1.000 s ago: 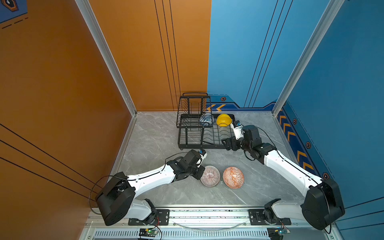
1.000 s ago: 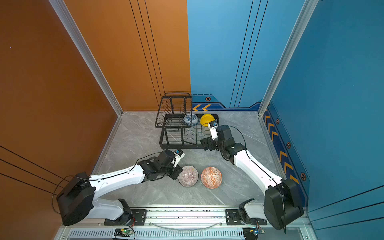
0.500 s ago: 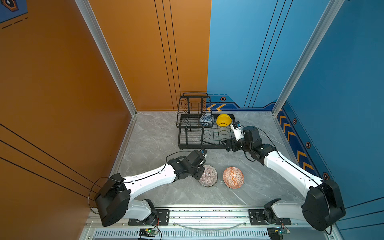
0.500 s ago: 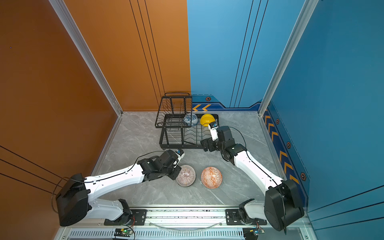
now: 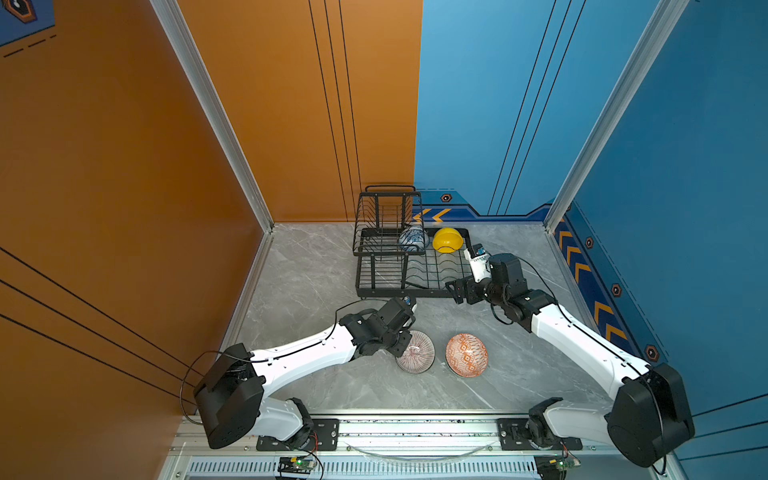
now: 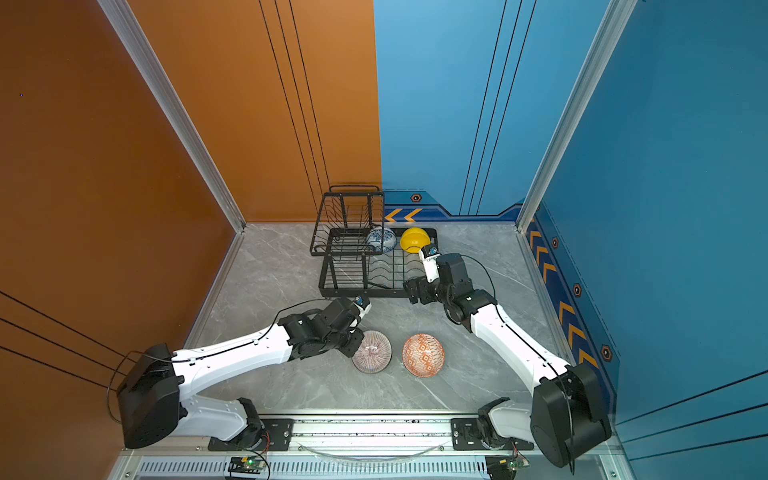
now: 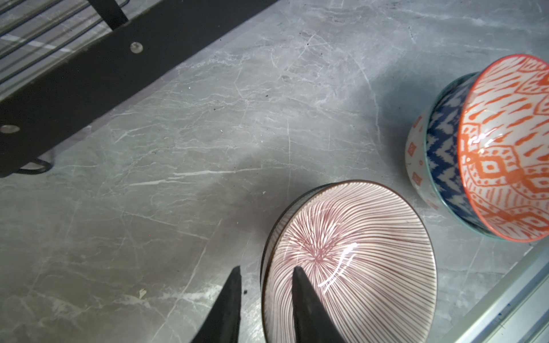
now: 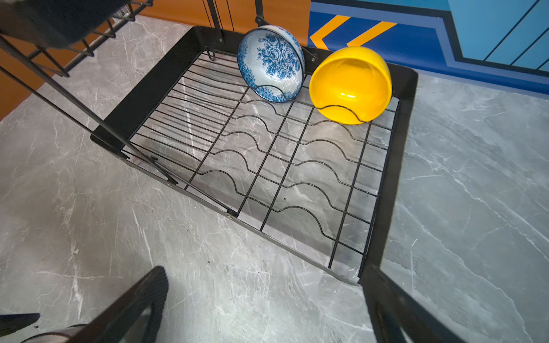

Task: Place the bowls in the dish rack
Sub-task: 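Lift the pink striped bowl off the green bowl with the left gripper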

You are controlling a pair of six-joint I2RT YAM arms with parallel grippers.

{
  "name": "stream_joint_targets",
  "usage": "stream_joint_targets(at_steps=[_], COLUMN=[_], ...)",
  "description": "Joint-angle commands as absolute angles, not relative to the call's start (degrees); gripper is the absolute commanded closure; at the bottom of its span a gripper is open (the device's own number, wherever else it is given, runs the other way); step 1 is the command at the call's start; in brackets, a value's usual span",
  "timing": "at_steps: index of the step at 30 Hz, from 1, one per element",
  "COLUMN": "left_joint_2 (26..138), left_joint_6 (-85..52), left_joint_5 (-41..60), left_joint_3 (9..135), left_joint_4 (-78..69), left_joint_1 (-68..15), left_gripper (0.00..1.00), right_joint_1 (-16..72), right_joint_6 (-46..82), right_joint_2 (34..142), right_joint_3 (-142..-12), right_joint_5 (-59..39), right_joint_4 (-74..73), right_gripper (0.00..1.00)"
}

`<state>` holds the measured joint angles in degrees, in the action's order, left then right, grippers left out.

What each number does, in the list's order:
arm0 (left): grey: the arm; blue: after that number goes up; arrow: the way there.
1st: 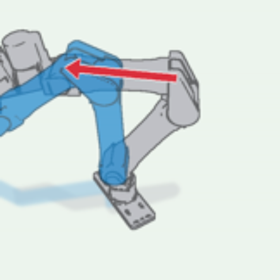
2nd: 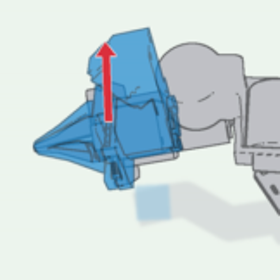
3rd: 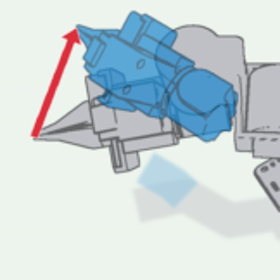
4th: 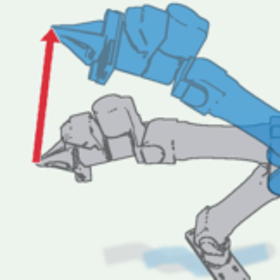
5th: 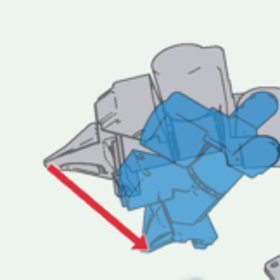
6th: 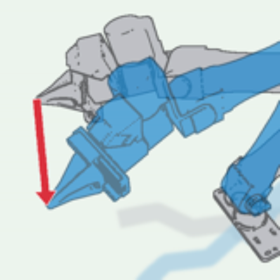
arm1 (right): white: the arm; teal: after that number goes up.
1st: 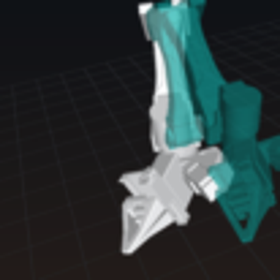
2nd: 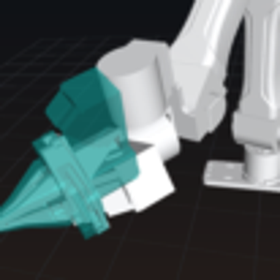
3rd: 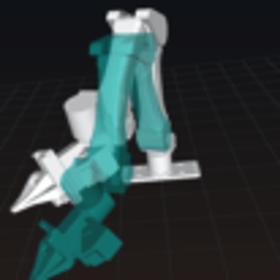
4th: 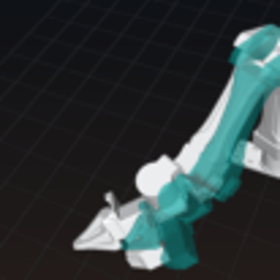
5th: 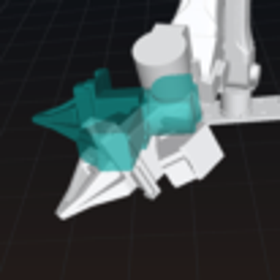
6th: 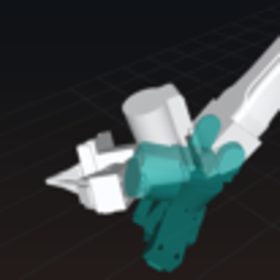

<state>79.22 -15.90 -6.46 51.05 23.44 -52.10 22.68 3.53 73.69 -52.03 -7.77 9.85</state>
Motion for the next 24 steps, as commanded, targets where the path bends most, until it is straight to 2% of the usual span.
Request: stream_joint_targets(at_steps=[1,6,12,24], left_joint_2=[80.29,81.43,82.87,82.36], left_joint_6=[-16.25,-16.95,-17.31,-17.58], left_joint_5=[-6.72,-5.67,-4.41,-4.57], left_joint_3=[51.97,51.95,52.31,52.71], left_joint_4=[25.38,25.55,25.49,25.99], left_joint_1=[-52.31,-52.08,-52.05,-51.86], left_gripper=[0.66,0.66,0.71,0.93], right_joint_1=[22.16,22.04,21.89,21.61], right_joint_6=[4.66,4.75,4.88,4.91], right_joint_2=[72.36,72.31,72.07,71.75], right_joint_3=[-51.07,-50.80,-50.54,-50.27], right_joint_5=[-8.88,-9.23,-9.27,-9.50], right_joint_4=[8.83,8.61,8.50,8.53], right_gripper=[0.00,0.00,0.00,0.00])
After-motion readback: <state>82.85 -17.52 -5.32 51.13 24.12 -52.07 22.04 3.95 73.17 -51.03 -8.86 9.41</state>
